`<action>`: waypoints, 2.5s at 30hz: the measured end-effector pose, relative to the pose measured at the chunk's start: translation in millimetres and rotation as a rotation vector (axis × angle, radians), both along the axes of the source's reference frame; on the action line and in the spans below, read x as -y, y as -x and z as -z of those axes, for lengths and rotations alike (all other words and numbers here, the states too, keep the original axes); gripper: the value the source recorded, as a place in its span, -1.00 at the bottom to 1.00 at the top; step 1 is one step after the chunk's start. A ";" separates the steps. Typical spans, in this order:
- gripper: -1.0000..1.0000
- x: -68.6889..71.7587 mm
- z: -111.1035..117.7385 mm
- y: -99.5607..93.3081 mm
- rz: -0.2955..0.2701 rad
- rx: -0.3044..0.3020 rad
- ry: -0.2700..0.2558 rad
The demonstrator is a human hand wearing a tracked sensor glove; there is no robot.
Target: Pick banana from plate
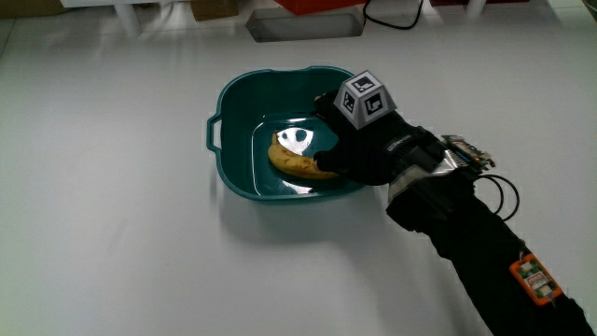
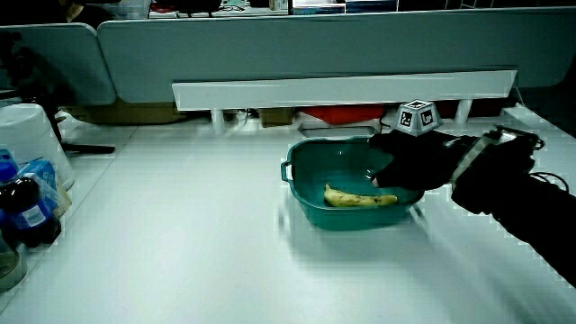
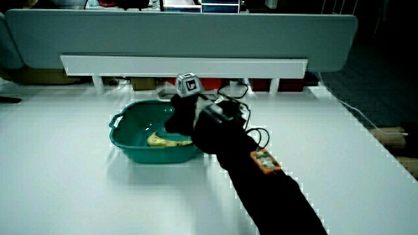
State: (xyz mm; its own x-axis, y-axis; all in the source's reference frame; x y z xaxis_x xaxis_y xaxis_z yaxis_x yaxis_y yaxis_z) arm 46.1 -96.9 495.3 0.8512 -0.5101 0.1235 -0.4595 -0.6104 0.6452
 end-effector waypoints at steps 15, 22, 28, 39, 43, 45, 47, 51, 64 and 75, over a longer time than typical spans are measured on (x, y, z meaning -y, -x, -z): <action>0.00 -6.2 -41.3 15.3 0.013 -0.135 0.127; 0.10 1.2 -50.4 13.2 -0.017 -0.150 0.198; 0.30 -2.6 -59.5 23.3 0.036 -0.222 0.199; 0.67 -11.7 -71.6 38.8 0.146 -0.371 0.191; 0.80 -12.3 -73.4 38.5 0.141 -0.370 0.185; 0.87 -13.4 -73.3 38.9 0.145 -0.375 0.181; 0.93 -13.3 -72.9 37.1 0.131 -0.395 0.132; 1.00 -14.0 -70.2 35.9 0.140 -0.338 0.137; 1.00 -9.8 -65.2 29.2 0.121 -0.277 0.125; 1.00 5.5 -33.7 25.7 0.110 -0.206 0.080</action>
State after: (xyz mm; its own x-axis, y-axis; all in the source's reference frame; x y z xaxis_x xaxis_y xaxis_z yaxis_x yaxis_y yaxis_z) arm 20.4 -102.4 529.0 0.8026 -0.5965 -0.0027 -0.3741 -0.5069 0.7766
